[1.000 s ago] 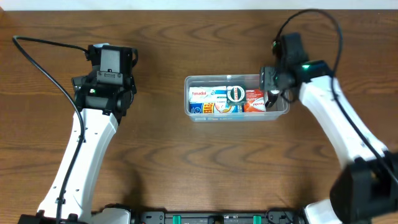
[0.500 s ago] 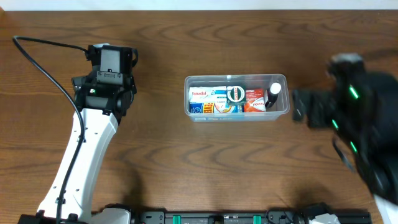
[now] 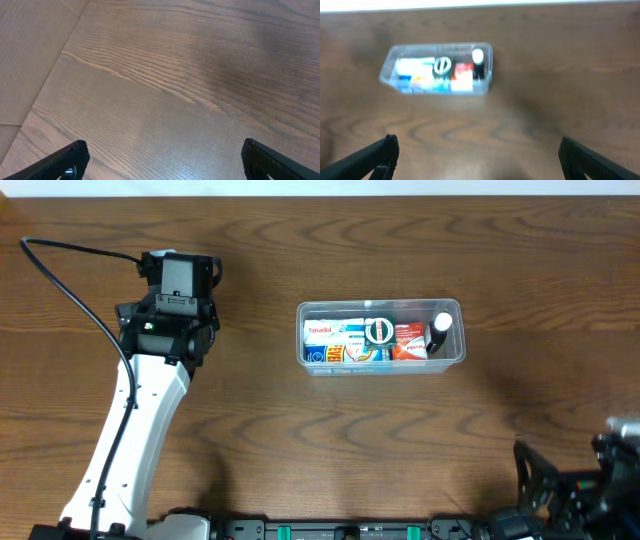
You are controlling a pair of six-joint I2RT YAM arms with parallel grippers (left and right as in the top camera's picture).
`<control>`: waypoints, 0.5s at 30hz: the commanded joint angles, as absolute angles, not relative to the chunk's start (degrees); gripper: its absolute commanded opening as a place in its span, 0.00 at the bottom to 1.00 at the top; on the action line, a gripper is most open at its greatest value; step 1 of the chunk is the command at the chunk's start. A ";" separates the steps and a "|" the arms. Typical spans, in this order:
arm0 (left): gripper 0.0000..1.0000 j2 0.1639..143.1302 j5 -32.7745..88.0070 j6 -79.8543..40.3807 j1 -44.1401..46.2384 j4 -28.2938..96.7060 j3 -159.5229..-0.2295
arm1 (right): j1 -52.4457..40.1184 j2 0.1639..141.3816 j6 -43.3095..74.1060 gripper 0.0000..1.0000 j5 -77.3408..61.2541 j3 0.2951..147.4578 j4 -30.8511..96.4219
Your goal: Pack container
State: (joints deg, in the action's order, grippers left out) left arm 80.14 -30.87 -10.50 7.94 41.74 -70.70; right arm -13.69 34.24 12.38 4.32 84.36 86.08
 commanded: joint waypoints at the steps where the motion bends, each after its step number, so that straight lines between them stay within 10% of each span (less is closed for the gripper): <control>1: 0.98 80.20 -32.14 -10.61 7.73 41.76 -71.11 | -13.56 33.17 11.79 0.99 4.49 84.60 89.56; 15: 0.98 80.20 -32.14 -10.61 7.73 41.76 -71.11 | -12.64 26.48 12.82 0.99 4.05 78.67 78.72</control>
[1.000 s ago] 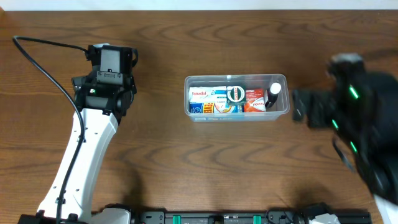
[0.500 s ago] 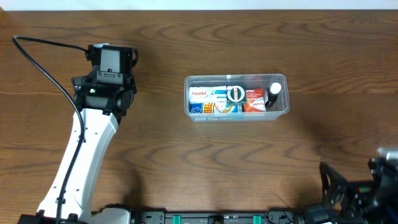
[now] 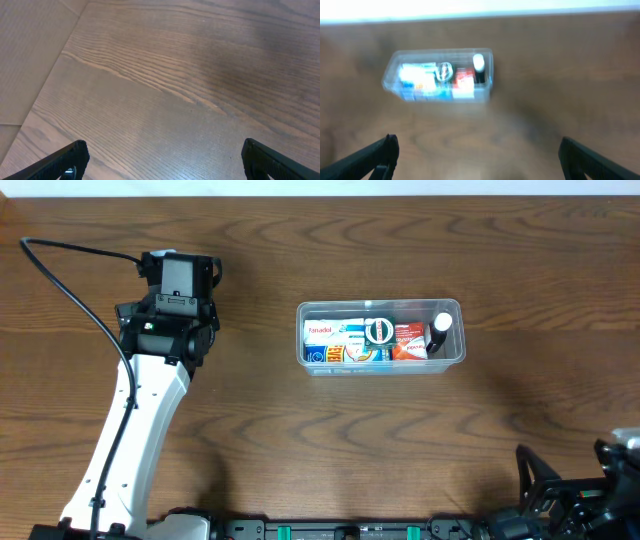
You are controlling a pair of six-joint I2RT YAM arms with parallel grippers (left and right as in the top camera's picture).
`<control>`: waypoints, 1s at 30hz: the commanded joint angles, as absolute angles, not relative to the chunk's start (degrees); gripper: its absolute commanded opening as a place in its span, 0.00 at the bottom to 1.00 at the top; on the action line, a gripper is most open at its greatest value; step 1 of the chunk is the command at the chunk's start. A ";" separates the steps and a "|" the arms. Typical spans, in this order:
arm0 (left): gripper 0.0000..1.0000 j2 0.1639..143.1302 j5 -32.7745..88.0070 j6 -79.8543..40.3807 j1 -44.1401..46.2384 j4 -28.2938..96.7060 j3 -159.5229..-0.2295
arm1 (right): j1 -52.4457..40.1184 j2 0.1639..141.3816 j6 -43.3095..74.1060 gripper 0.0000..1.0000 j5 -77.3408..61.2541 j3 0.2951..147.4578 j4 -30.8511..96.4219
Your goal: Pack container
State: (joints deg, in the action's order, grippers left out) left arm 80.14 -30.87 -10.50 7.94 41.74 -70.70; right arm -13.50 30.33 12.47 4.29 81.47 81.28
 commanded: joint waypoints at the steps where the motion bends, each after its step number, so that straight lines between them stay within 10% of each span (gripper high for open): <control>1: 0.98 80.20 -32.14 -10.63 7.73 41.76 -71.11 | -12.67 24.36 12.80 0.99 4.08 76.58 76.03; 30: 0.98 80.23 -32.14 -10.61 7.73 41.76 -71.11 | -9.63 0.34 12.86 0.99 -0.12 9.89 -3.70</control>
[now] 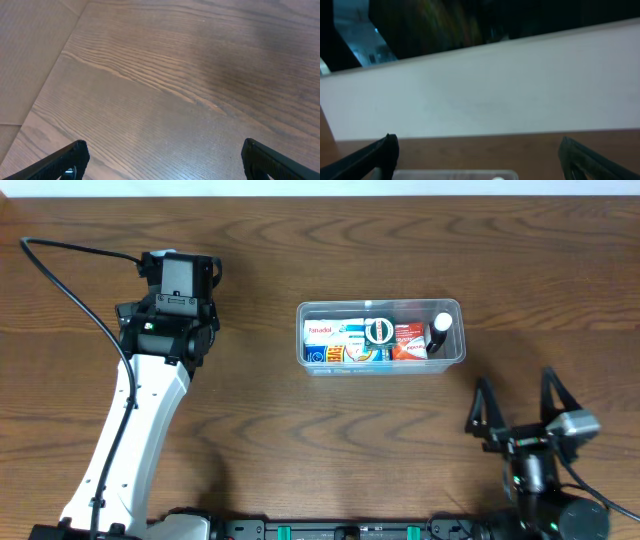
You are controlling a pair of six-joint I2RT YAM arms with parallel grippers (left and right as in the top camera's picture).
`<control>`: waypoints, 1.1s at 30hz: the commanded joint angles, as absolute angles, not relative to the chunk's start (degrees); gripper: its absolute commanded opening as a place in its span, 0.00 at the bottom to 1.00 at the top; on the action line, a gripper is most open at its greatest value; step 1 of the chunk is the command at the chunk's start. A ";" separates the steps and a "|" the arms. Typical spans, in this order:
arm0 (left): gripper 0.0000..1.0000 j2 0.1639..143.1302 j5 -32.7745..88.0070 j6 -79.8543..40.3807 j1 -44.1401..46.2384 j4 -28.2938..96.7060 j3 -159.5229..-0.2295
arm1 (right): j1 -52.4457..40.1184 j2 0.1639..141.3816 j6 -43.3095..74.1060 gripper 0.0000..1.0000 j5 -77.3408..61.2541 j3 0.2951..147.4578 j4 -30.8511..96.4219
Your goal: Pack container
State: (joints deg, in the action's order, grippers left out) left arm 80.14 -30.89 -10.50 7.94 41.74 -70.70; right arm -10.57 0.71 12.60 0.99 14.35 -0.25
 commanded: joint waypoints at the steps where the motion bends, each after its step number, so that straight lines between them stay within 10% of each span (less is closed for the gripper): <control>1: 0.98 80.20 -32.14 -10.61 7.73 41.76 -71.11 | -9.52 0.34 12.86 0.99 -0.14 7.73 -6.70; 33: 0.98 80.20 -32.14 -10.61 7.73 41.76 -71.11 | -4.14 0.34 2.50 0.99 -2.83 0.32 4.05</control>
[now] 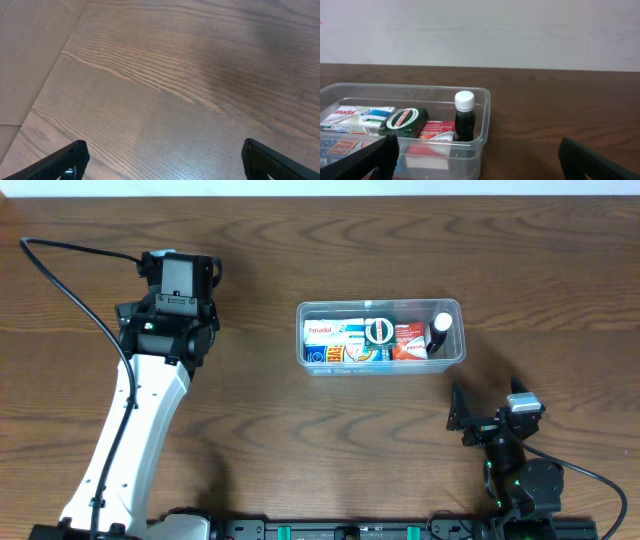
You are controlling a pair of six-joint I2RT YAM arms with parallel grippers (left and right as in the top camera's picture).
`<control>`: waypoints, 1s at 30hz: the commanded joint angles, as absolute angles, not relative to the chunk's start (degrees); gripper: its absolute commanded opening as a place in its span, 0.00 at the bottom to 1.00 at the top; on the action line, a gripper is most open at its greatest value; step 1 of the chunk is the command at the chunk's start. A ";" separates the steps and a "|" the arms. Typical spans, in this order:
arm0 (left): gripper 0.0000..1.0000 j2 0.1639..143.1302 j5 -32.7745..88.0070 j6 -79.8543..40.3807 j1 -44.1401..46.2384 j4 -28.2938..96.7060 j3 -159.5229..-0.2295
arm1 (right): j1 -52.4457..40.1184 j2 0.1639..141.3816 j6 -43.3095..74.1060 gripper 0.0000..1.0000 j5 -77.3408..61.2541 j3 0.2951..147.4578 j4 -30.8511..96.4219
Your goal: Pack container
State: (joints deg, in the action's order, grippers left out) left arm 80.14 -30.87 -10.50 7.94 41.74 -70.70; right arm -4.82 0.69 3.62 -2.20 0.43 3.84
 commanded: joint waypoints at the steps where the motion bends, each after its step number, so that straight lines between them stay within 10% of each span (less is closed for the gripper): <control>1: 0.98 80.20 -32.14 -10.63 7.73 41.76 -71.11 | -4.14 0.34 2.50 0.99 -2.83 0.32 4.05; 30: 0.98 79.37 -32.16 -10.61 7.73 41.82 -70.85 | -4.14 0.34 2.50 0.99 -2.83 0.32 4.05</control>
State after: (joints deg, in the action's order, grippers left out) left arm 80.14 -30.87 -10.50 7.94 41.74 -70.70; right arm -4.82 0.69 3.36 -2.20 0.43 3.84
